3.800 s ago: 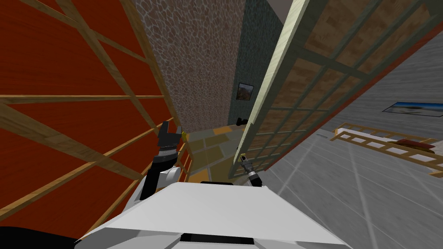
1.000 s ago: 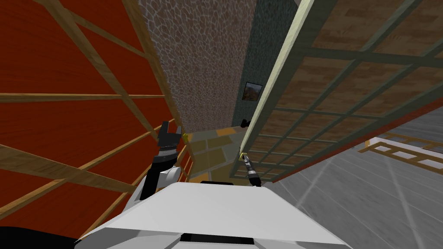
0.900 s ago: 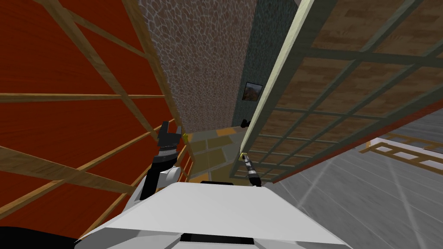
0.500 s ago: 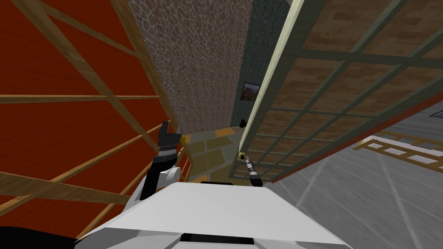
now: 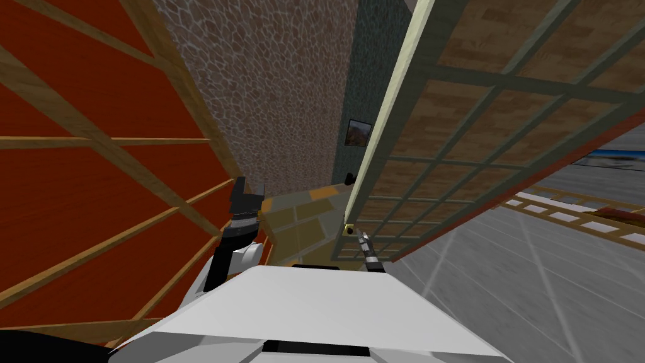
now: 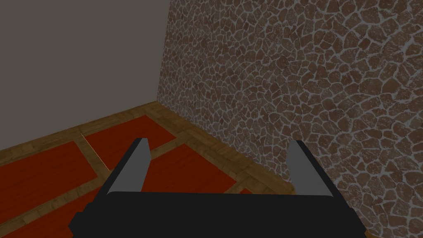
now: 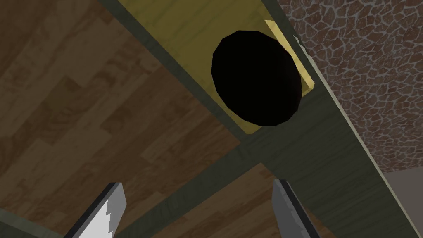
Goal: Push the door open
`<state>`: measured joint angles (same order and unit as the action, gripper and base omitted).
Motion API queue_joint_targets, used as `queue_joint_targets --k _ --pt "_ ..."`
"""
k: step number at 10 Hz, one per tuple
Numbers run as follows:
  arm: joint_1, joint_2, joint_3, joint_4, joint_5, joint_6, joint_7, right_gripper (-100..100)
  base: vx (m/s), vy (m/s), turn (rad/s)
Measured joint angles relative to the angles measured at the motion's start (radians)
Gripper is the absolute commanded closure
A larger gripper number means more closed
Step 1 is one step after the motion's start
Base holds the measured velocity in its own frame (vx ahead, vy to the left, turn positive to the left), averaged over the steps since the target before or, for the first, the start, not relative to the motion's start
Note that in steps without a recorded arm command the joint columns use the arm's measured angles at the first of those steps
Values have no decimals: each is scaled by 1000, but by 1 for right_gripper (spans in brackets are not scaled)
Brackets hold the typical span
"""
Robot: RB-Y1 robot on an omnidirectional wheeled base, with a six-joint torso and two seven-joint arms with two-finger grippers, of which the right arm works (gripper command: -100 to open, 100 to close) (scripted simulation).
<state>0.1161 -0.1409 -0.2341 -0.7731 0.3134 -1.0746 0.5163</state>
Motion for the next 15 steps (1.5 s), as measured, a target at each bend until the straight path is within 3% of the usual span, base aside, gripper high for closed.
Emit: queue_joint_targets --k 4,6,8,11,13,15 --pt "62 16 -78 -19 123 -93 65 -100 78 -11 -132" --pt "70 20 -104 -6 169 -128 90 -100 64 -5 -151" --pt "109 29 -146 -17 230 -182 126 -100 77 5 -118" --pt "152 45 -191 -40 314 -235 165 -100 67 8 -124" --pt "155 43 -221 -8 359 -282 197 -100 76 0 -157" --pt "189 58 -249 -37 411 -314 222 -100 47 19 -86"
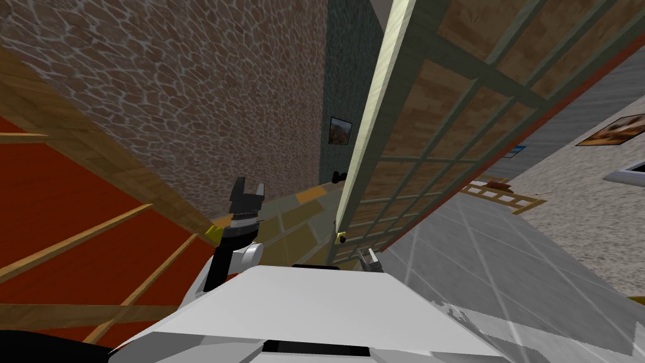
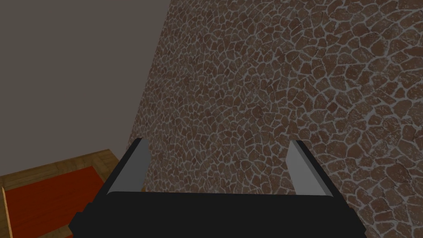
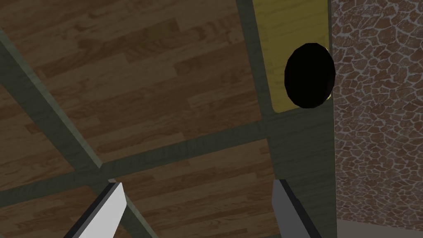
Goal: Push the door open
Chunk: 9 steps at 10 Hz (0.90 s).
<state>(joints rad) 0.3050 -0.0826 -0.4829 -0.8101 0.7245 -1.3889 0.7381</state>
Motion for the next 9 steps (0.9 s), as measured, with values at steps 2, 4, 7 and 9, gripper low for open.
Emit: queue_joint_targets --k 2,4,7,9 --pt "20 7 -37 11 58 -47 37 -100 65 22 -119" --pt "43 16 -61 -4 105 -76 55 -100 62 12 -136" --pt "73 28 -105 -5 178 -132 97 -100 60 15 -114" --pt "115 48 -141 -50 239 -167 112 -100 72 43 -156"
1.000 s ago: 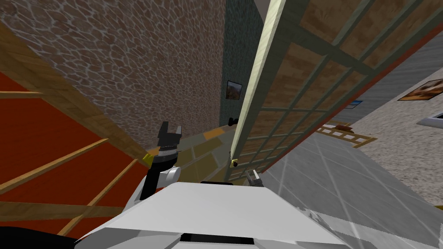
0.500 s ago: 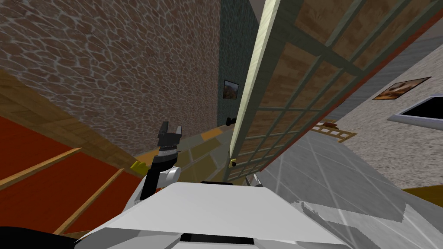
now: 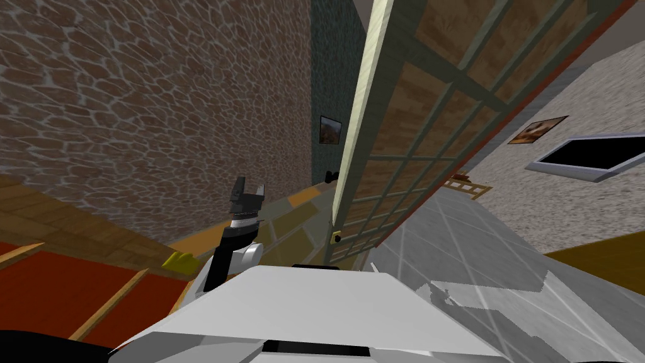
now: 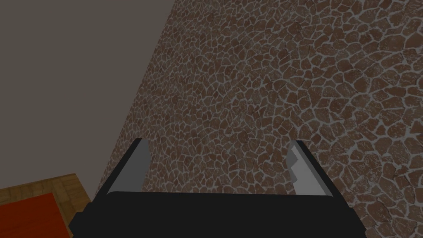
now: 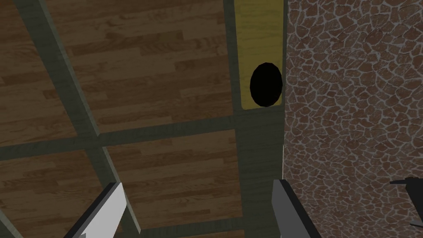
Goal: Push the door open
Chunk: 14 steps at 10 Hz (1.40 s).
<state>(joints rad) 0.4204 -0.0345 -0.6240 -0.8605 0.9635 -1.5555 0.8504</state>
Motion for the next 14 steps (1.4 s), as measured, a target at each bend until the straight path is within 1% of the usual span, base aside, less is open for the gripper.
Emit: queue_joint_targets --k 1,2,3,4,5,7,9,10,12,14 --pt "11 2 -20 4 29 -26 15 -100 52 15 -62" --pt "14 0 -30 24 45 -48 35 -100 41 12 -76" --pt "33 15 -40 1 69 -60 42 -100 44 30 -117" --pt "46 24 -54 -4 96 -77 55 -100 42 45 -157" --pt "52 27 -69 3 120 -97 72 -100 35 47 -110" --pt "72 36 -96 -4 163 -132 91 -100 33 39 -83" --pt "90 53 -116 -14 202 -159 112 -100 19 36 -65" --pt "92 54 -118 -15 204 -162 114 -100 69 14 48" --pt "88 27 -115 -20 200 -128 108 -100 184 41 29" --pt "91 9 -111 -24 196 -101 110 -100 193 72 6"
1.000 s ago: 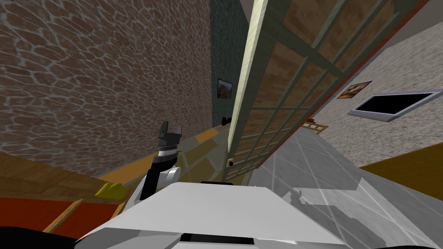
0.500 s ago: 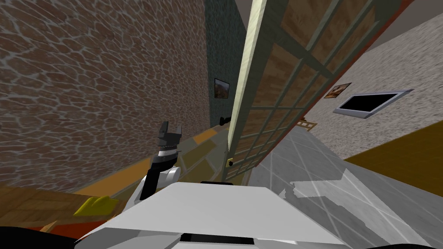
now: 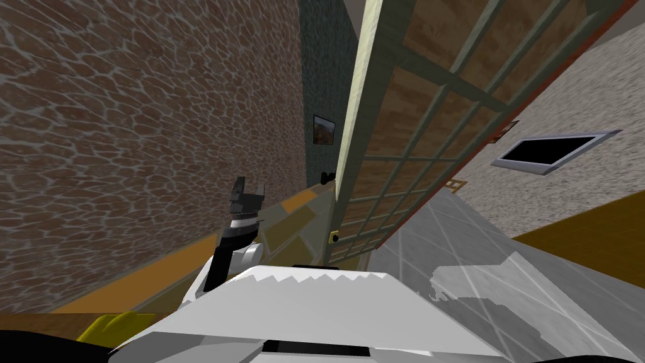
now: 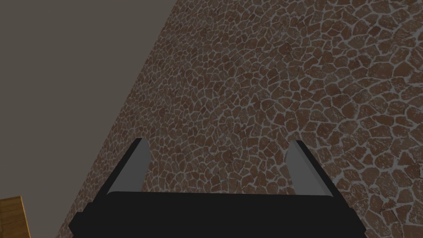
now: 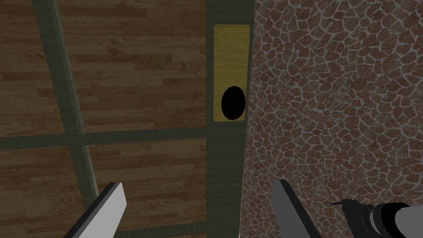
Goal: Push the door open
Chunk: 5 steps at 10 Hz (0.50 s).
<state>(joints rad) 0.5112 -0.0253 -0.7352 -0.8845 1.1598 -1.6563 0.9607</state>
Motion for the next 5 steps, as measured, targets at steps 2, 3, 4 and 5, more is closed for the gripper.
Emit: queue_joint_targets --k 2,3,4,5 --pt "4 -2 4 -14 -4 17 -5 -100 201 96 21" --pt "3 -2 6 -15 -6 22 -5 -100 184 109 39" --pt "3 4 9 -20 -9 24 -7 -100 179 122 7" --pt "4 14 11 -26 -11 23 -9 -100 154 158 24"
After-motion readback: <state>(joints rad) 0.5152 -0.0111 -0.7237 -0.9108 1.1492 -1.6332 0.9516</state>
